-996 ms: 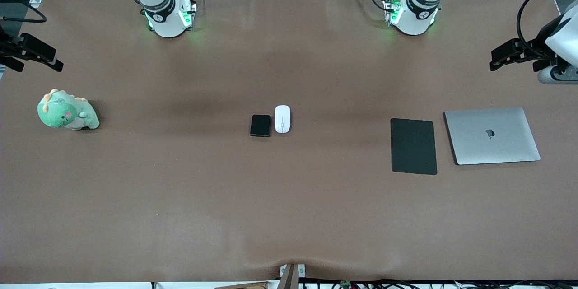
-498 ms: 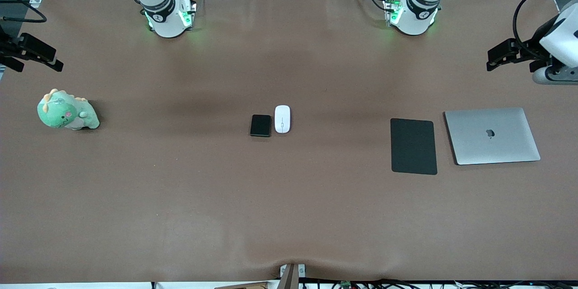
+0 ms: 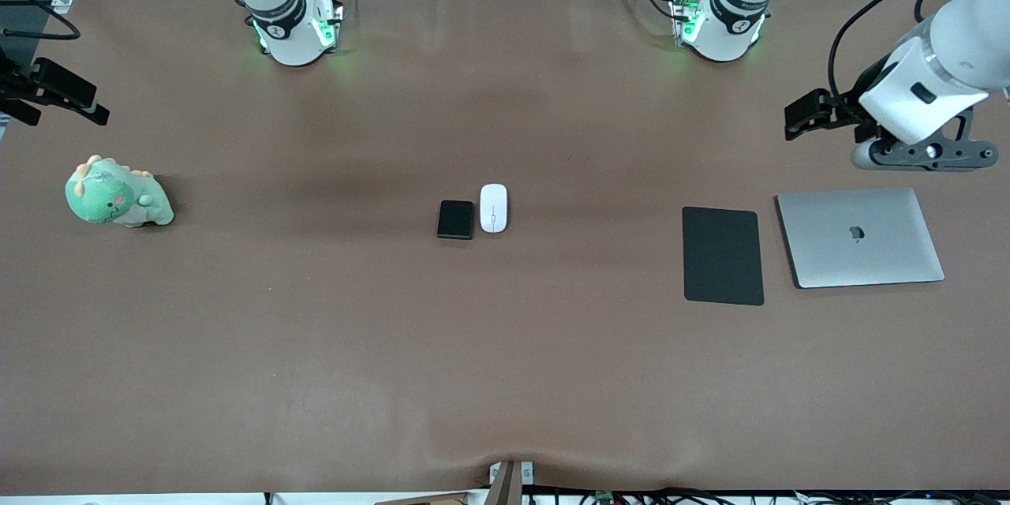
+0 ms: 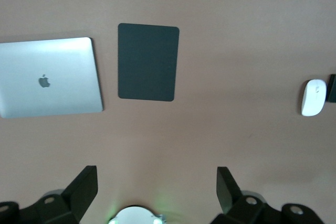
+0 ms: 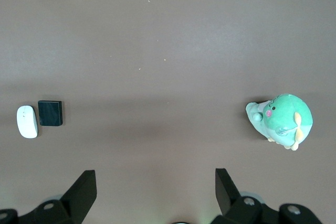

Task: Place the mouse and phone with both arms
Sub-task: 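Reach the left gripper over to the white mouse beside the phone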

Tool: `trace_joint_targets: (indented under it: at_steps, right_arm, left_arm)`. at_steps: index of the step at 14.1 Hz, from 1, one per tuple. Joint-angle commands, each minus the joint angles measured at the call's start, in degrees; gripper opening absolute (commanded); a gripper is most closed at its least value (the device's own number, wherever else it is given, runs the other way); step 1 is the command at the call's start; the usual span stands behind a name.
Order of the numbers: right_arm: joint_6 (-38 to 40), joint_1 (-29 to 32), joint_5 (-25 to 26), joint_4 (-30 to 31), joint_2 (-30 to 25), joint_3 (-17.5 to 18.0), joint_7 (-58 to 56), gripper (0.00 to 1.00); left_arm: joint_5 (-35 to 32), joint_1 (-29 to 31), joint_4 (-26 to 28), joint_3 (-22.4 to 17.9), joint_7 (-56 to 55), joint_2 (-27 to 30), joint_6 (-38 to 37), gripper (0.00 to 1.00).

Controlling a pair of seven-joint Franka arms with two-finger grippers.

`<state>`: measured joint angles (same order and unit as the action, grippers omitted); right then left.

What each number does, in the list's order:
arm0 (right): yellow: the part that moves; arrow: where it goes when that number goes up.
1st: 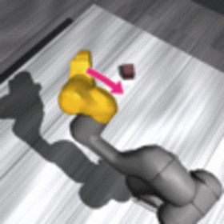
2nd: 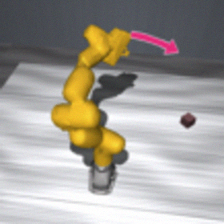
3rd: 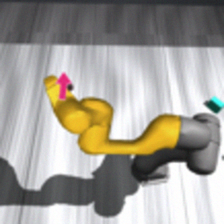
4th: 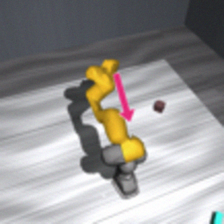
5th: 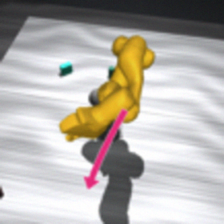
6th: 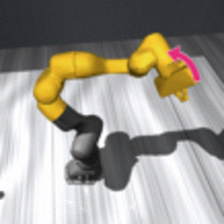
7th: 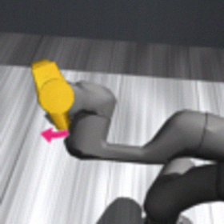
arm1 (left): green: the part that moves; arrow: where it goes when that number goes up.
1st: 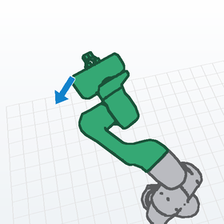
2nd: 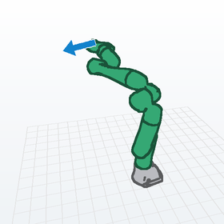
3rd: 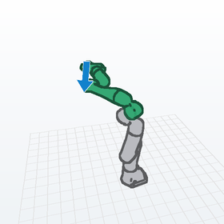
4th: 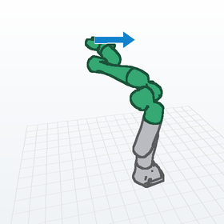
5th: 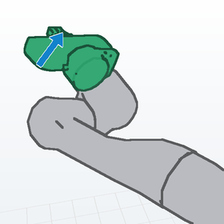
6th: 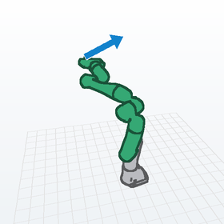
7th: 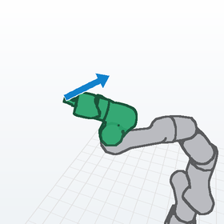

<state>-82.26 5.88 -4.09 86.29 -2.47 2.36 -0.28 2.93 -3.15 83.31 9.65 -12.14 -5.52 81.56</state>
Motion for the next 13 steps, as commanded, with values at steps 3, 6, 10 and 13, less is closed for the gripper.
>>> trace_joint_targets:
  at_steps: [3, 6, 10, 13]
  right_arm:
    - [0.44, 1.15, 0.48, -1.12, 0.54, 0.72, -0.25, 1.00]
    - [0.44, 1.15, 0.48, -1.12, 0.54, 0.72, -0.25, 1.00]
    - [0.44, 1.15, 0.31, -1.12, 0.54, 0.72, -0.25, 1.00]
    - [0.44, 1.06, -0.04, -1.21, 0.54, 0.72, -0.25, 1.00]
  left_arm:
    - [1.11, -4.05, -1.14, 0.37, -9.12, -2.83, 3.51, 1.00]
    - [1.03, -6.78, -1.14, 0.37, -12.55, -4.76, 5.01, 1.00]
    - [0.76, -11.34, -1.14, 0.37, -19.57, -7.57, 8.25, 1.00]
    - [0.32, -14.95, -1.14, 0.29, -25.11, -9.86, 11.59, 1.00]
